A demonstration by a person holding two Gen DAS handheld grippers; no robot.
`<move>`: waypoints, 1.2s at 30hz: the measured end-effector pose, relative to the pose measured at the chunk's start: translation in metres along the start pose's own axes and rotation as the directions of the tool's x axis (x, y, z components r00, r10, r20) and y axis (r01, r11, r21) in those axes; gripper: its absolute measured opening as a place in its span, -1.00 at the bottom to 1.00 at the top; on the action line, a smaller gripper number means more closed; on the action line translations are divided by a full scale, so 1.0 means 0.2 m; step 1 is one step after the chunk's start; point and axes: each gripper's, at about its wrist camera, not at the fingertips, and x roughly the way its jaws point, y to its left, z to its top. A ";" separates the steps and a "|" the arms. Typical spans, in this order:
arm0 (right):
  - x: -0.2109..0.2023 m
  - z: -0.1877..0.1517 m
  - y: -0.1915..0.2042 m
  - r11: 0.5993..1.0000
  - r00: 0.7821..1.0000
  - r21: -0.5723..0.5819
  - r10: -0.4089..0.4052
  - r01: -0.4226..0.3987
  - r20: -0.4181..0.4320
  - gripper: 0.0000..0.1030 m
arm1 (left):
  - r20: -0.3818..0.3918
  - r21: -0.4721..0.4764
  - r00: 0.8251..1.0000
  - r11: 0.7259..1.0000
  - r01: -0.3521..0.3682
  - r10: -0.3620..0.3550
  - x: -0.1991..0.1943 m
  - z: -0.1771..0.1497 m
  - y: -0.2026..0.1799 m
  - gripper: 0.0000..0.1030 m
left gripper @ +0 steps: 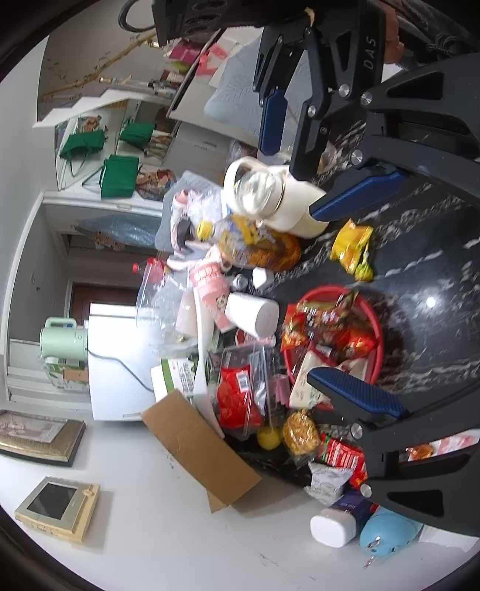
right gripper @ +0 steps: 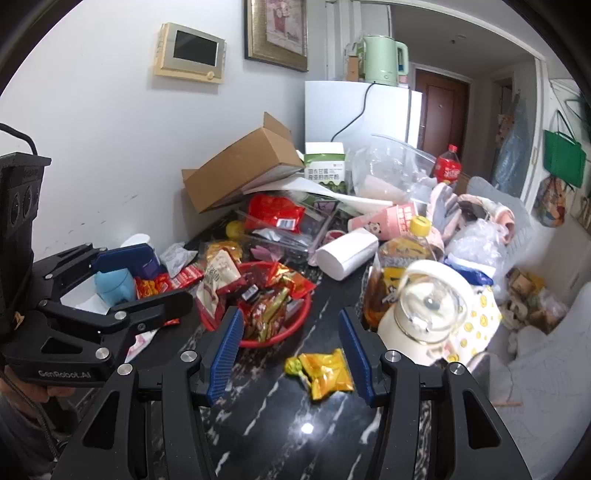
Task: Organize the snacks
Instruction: 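Withdraw both tools from the basket toward the yellow packet and lollipop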
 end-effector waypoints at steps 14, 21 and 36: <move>-0.14 -0.25 -0.03 0.996 0.999 0.085 -0.035 0.036 -0.023 0.03 | -0.042 -0.019 0.996 0.997 0.075 -0.076 -0.07 -0.20 -0.14 0.57; -0.13 -0.38 -0.04 0.991 0.997 0.124 -0.047 0.053 -0.054 0.03 | -0.089 -0.046 0.992 0.995 0.091 -0.094 -0.03 -0.32 -0.16 0.57; 0.08 -0.56 -0.11 0.980 0.987 0.180 -0.063 0.089 -0.147 0.03 | -0.181 -0.106 0.980 0.992 0.065 -0.084 0.17 -0.48 -0.12 0.57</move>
